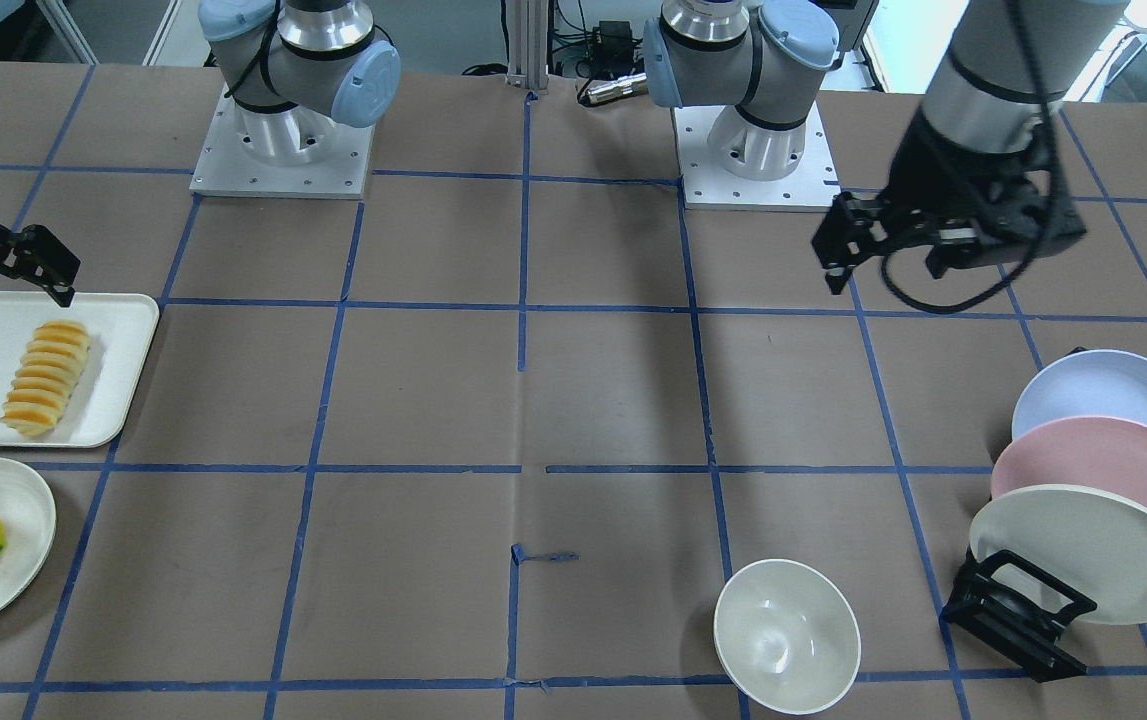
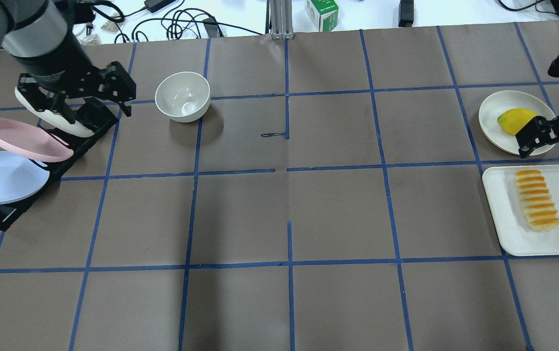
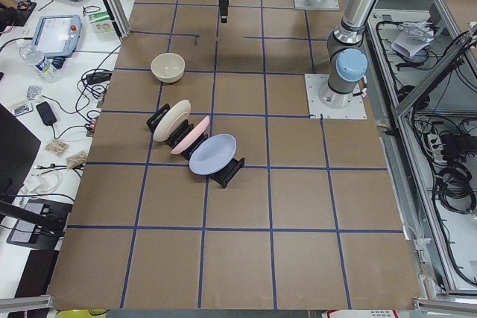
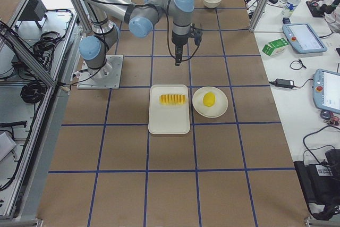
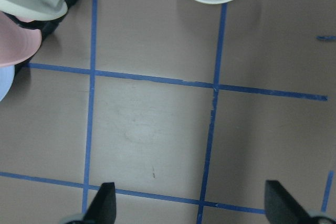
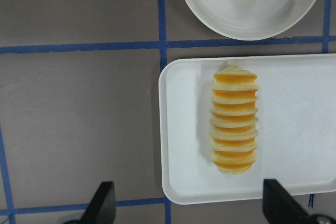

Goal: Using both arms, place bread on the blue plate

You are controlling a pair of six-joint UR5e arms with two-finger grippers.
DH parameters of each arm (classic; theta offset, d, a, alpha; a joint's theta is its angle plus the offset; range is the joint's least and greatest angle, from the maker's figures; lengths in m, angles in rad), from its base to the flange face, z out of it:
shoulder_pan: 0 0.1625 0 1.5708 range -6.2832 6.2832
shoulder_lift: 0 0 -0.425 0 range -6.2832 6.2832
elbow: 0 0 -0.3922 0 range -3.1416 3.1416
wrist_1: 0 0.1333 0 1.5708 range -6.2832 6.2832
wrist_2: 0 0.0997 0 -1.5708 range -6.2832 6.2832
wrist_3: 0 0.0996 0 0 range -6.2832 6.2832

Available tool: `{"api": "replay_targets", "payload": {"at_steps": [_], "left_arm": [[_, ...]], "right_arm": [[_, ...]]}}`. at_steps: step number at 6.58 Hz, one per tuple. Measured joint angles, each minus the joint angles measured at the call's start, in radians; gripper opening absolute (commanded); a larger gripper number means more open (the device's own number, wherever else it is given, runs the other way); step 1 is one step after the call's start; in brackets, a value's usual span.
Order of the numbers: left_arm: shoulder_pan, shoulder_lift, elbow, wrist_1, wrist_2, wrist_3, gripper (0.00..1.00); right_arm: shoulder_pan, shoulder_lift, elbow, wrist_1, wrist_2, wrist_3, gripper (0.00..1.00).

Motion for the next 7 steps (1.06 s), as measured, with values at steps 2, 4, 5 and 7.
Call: {"api": "replay_targets", "payload": {"at_steps": [2, 4, 5, 7], "left_arm": [[0.283, -0.026, 0.006, 0.016, 0.004, 0.092, 1.0], [0.516, -0.136, 0.009, 0.148, 0.006, 0.293, 1.0], [0.594, -0.203, 0.016, 0.207, 0.013, 0.34, 0.98], [0.669, -0.329, 0.007, 0.324, 0.025, 0.368, 1.0]], "right_arm": [[-0.057, 0.081, 0.053, -0.092, 0.006, -0.041, 1.0], [-0.1, 0.183, 0.057, -0.22, 0.003, -0.099, 1.0], [-0.126, 0.221, 0.057, -0.242, 0.004, -0.113, 1.0], [-0.159, 0.303, 0.056, -0.277, 0.005, -0.109, 1.0]]}}
